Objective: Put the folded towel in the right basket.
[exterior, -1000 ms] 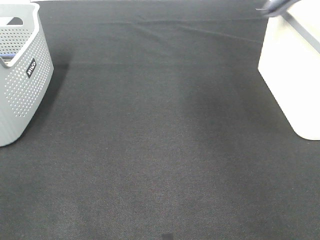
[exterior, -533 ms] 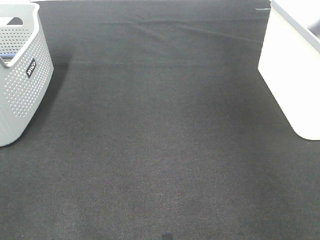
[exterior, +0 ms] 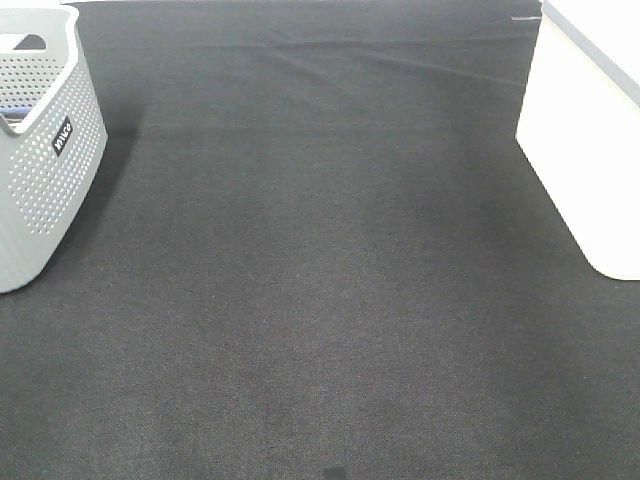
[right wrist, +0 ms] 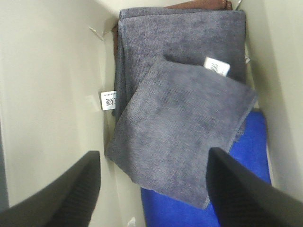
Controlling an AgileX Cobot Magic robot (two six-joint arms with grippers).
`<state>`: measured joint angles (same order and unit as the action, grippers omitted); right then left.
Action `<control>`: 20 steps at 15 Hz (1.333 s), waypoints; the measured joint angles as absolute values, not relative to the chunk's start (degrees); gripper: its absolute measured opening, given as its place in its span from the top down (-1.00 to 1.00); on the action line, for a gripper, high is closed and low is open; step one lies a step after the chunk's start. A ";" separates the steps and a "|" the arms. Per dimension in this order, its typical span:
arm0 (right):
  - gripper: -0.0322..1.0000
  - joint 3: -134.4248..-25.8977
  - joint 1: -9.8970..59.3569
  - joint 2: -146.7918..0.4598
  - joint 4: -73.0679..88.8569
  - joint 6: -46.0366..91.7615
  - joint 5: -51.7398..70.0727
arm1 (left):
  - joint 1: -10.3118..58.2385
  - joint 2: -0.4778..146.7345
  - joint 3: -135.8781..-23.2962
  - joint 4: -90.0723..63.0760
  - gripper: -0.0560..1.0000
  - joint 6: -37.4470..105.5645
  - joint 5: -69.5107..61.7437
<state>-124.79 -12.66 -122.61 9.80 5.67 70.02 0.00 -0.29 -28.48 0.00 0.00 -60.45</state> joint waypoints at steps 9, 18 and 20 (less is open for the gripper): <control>-0.29 -124.79 -6.99 -116.88 10.54 4.64 69.96 | 0.00 -0.29 -28.48 0.00 -0.95 0.00 -60.45; -0.29 -101.76 0.06 -96.66 6.65 4.64 69.84 | 0.00 -0.29 -28.48 0.00 -0.95 0.00 -60.45; -0.29 -91.50 0.06 -89.61 6.53 4.64 69.84 | 0.00 -0.29 -28.48 0.00 -0.95 0.00 -60.45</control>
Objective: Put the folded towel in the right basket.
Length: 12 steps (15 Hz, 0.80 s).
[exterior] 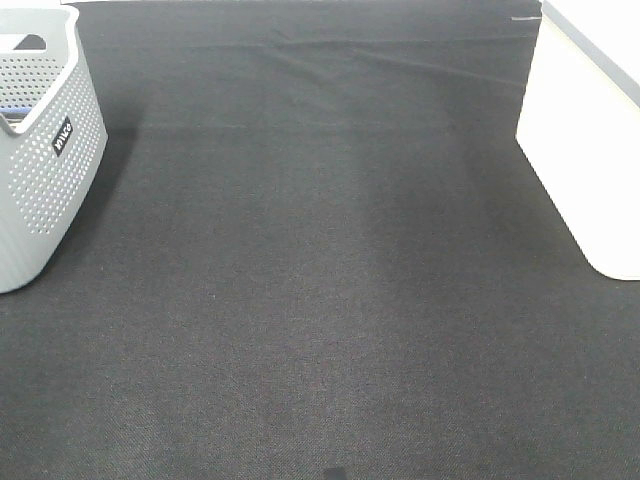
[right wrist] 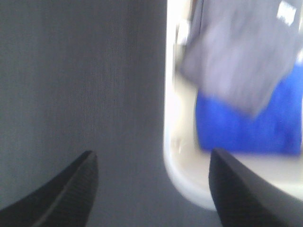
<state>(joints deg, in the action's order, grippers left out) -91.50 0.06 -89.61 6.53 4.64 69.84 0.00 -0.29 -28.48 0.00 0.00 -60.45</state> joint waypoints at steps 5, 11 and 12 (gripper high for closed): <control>-0.29 -60.50 0.06 -67.32 6.42 4.53 69.79 | 0.00 -0.29 -28.48 0.00 -0.95 0.00 -60.45; -0.29 -36.44 0.06 -40.85 5.73 3.72 66.23 | 0.00 -0.29 -28.48 0.00 -0.95 0.00 -60.45; -0.29 -34.32 0.06 -36.38 5.39 3.72 65.37 | 0.00 -0.29 -28.48 0.00 -0.95 0.00 -60.45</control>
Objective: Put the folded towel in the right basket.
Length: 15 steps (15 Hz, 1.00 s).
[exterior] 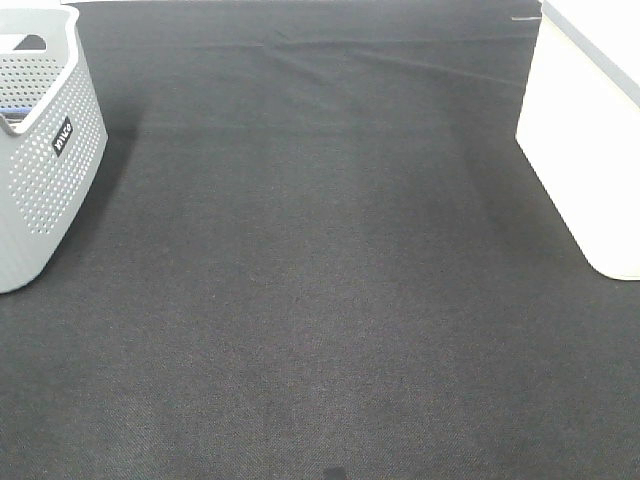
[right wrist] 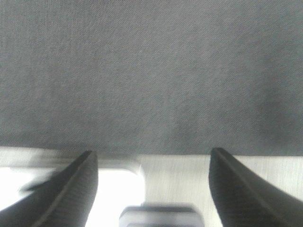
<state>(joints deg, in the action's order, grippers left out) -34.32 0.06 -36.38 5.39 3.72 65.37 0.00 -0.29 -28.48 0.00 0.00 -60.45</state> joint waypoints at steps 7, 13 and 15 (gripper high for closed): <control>-0.29 -29.11 0.06 -4.70 3.72 4.41 61.19 | 0.00 -0.29 -28.48 0.00 -0.95 0.00 -60.45; -0.29 -28.88 0.06 0.40 3.61 4.41 61.19 | 0.00 -0.29 -28.48 0.00 -0.95 0.00 -60.45; -0.29 -28.88 0.06 0.40 3.61 4.41 61.19 | 0.00 -0.29 -28.48 0.00 -0.95 0.00 -60.45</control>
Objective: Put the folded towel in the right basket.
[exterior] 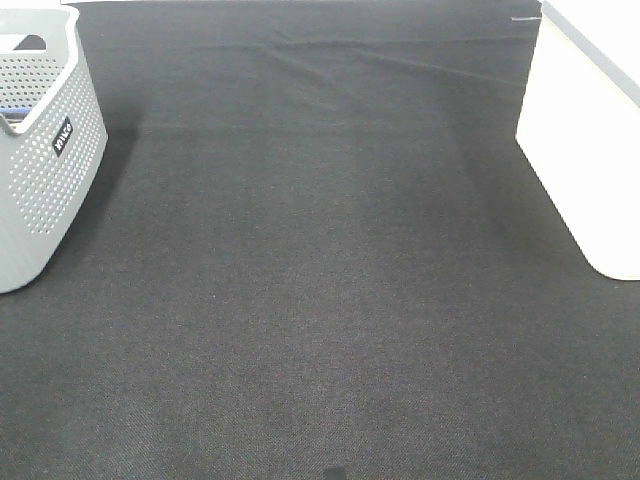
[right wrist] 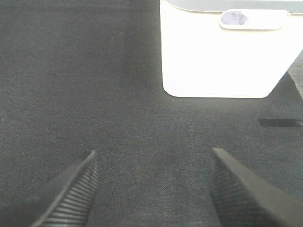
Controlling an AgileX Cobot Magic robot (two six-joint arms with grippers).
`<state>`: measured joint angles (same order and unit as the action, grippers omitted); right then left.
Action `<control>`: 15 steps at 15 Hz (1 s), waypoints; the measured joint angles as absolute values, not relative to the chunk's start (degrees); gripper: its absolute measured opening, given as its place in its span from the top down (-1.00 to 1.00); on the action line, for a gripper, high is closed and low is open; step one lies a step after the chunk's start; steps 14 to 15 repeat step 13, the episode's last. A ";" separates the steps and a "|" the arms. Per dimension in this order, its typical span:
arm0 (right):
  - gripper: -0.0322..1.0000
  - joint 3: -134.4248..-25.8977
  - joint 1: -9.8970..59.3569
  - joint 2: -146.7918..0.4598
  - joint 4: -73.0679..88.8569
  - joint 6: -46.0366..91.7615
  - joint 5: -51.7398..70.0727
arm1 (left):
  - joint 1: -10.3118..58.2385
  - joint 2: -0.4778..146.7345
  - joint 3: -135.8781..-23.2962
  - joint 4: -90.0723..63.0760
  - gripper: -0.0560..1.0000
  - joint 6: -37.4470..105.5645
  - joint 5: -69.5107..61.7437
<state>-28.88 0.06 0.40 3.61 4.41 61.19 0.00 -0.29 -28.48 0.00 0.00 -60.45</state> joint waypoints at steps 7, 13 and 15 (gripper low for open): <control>-0.29 -28.88 0.06 0.40 3.61 4.41 61.19 | 0.00 -0.29 -28.48 0.00 -0.95 0.00 -60.45; -0.29 -28.88 0.06 0.40 3.61 4.41 61.19 | 0.00 -0.29 -28.48 0.00 -0.95 0.00 -60.45; -0.29 -28.88 0.06 0.40 3.61 4.41 61.19 | 0.00 -0.29 -28.48 0.00 -0.95 0.00 -60.45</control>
